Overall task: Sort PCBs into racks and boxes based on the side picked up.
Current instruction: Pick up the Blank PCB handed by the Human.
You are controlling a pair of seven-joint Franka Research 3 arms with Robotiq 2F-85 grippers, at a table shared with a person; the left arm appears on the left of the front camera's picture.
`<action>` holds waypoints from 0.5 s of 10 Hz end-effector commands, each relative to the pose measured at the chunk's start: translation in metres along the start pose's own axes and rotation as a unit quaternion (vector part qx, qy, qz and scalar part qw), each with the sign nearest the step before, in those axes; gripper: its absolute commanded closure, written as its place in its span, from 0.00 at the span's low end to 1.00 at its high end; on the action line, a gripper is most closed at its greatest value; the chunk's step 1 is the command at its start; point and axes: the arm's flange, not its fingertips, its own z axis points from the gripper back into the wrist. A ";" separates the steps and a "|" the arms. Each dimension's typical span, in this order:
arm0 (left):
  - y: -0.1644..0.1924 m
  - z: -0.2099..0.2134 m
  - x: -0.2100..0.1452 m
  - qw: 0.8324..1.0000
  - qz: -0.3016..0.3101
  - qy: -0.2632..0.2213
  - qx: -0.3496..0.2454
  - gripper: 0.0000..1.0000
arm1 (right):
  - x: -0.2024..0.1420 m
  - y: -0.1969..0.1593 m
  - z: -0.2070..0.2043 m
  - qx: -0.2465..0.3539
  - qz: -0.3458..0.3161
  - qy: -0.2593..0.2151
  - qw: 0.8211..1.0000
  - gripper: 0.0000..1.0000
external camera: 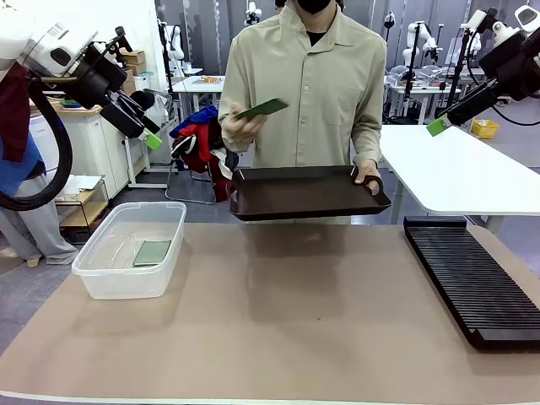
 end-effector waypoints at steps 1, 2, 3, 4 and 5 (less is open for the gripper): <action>-0.001 0.001 0.000 1.000 -0.001 -0.001 0.001 0.00 | 0.000 0.000 -0.002 0.002 0.000 -0.004 1.000 0.00; -0.001 0.001 0.000 1.000 -0.001 -0.001 0.001 0.00 | 0.000 0.000 -0.002 0.002 0.000 -0.004 1.000 0.00; -0.001 0.001 0.000 1.000 -0.001 -0.001 0.001 0.00 | 0.000 0.000 -0.002 0.002 0.000 -0.004 1.000 0.00; -0.001 0.001 0.000 1.000 -0.001 -0.001 0.001 0.00 | 0.000 0.000 -0.002 0.002 0.000 -0.004 1.000 0.00; -0.001 0.001 0.000 1.000 -0.001 -0.001 0.001 0.00 | 0.000 0.000 -0.002 0.002 0.000 -0.004 1.000 0.00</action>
